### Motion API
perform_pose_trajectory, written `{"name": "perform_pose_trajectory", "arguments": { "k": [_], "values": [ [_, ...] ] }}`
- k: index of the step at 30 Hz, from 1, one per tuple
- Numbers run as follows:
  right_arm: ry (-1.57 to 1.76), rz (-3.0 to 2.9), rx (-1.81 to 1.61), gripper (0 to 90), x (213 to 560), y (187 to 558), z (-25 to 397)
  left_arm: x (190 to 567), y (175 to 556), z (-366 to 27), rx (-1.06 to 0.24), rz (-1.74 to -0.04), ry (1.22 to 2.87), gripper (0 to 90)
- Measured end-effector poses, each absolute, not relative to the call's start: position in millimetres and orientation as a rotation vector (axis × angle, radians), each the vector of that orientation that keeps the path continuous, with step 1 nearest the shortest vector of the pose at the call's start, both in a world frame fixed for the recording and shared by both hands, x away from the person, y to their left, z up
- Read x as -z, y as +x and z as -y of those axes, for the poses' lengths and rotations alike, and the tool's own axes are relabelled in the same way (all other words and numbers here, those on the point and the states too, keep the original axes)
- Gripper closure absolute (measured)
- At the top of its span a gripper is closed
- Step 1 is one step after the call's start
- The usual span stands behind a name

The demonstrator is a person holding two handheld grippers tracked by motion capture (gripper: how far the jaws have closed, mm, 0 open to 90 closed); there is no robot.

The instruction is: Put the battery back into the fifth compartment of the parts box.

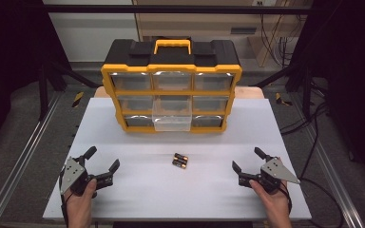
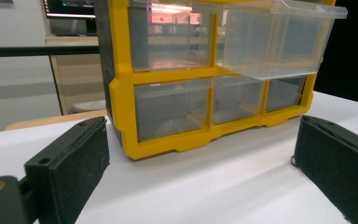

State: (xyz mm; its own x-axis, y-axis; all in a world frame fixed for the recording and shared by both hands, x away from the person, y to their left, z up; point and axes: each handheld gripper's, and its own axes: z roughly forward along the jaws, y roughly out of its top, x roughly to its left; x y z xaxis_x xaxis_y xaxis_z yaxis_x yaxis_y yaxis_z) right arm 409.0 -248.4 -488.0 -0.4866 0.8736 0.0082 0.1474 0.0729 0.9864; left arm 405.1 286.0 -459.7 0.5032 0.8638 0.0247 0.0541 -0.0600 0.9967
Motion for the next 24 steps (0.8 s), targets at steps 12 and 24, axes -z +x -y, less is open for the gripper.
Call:
{"name": "perform_pose_trajectory", "arguments": {
  "k": [12,24],
  "values": [
    [1.027,-1.884,-1.359,9.2,488.9,408.9,230.0,464.4,407.8,-281.8,-0.790,-0.856,1.499,1.3],
    [0.889,-2.140,-1.205,15.0,463.4,433.8,171.0,465.7,410.1,-282.5,-0.787,-0.864,1.505,1.6]
  ]
}}
